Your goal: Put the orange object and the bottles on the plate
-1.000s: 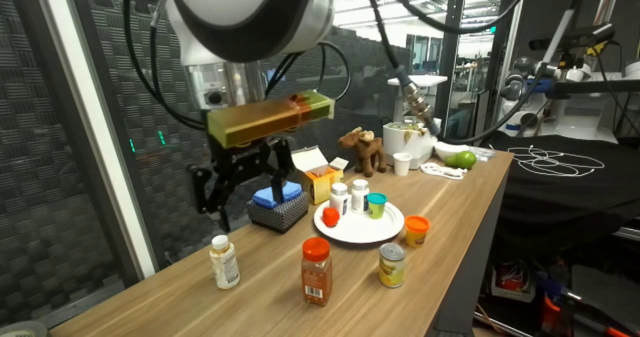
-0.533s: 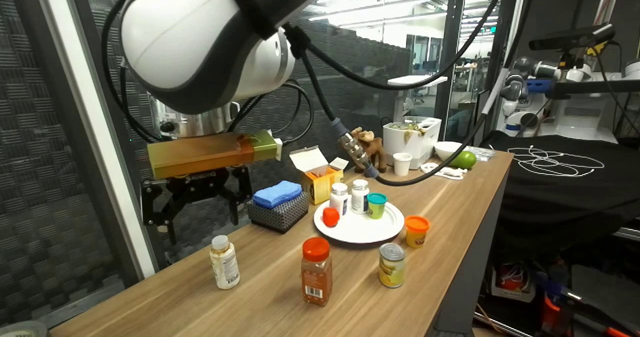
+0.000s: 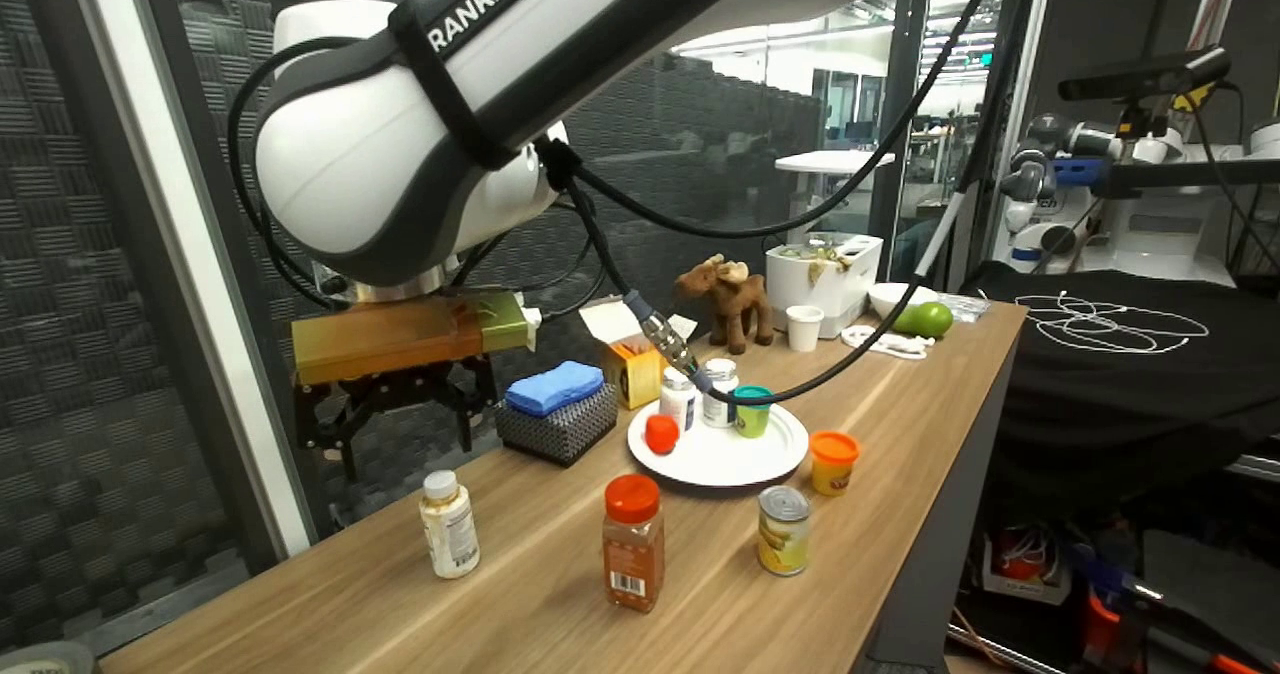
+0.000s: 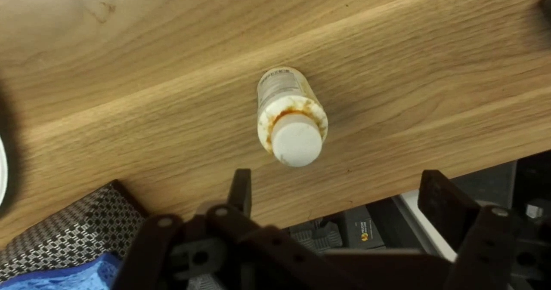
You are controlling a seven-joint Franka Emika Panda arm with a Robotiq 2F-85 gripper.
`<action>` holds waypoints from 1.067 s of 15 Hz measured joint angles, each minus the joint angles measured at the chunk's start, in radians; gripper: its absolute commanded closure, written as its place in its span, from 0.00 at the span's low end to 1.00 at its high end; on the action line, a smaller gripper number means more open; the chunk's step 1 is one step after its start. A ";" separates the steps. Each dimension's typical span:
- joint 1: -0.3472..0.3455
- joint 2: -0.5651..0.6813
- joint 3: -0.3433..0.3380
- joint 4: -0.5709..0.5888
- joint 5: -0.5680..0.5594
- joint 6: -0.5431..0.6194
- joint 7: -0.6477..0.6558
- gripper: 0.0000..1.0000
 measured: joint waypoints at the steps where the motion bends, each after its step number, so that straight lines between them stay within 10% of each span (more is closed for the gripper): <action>1: 0.003 0.009 -0.006 0.010 0.000 -0.007 0.005 0.00; 16: 0.017 0.029 -0.020 0.060 -0.009 -0.169 0.028 0.00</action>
